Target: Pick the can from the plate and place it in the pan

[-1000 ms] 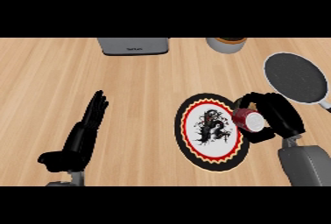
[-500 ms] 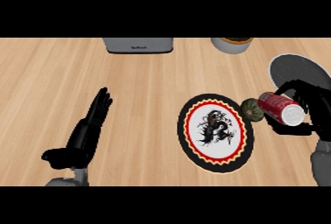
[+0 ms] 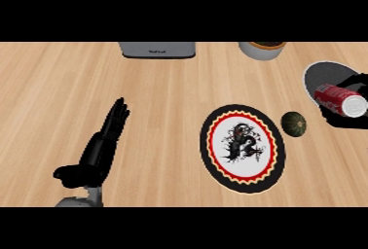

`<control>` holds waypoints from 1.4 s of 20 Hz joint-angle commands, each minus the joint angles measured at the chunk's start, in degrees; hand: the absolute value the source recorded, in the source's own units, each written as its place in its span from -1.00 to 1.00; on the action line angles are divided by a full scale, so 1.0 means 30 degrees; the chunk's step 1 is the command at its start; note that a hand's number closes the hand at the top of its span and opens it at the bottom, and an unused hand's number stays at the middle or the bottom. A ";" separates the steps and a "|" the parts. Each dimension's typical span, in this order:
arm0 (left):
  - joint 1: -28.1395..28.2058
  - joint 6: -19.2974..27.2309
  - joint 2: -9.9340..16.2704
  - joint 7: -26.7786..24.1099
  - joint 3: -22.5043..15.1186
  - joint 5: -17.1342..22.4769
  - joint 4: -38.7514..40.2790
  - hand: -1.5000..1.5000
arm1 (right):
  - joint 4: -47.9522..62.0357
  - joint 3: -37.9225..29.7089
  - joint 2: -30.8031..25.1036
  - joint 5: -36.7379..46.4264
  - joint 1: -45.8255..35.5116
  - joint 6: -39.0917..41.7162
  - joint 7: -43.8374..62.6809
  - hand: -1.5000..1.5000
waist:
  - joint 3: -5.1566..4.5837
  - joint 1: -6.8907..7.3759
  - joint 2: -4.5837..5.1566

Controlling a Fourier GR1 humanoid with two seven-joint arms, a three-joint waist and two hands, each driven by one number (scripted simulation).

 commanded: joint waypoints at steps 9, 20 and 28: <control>0.0122 -0.0686 0.0333 0.0410 0.0023 0.0306 -0.0862 0.00 | 1.1961 -0.4186 -0.3764 -0.0760 -0.5184 -0.6720 -0.6350 1.00 | 0.0086 0.0866 0.0310; -0.1578 -0.0191 -0.0473 0.0492 -0.0335 -0.0342 0.0267 0.00 | 1.8400 -0.4184 -0.6536 0.0070 -0.7302 -0.5782 -0.6600 1.00 | 0.0098 0.1347 0.0672; -0.1696 -0.0643 -0.0420 0.0373 -0.0478 -0.0114 0.0052 0.00 | 2.0785 -0.2420 -0.6632 0.1628 -0.8232 -0.0950 -0.5674 -1.00 | 0.0182 0.2032 0.0873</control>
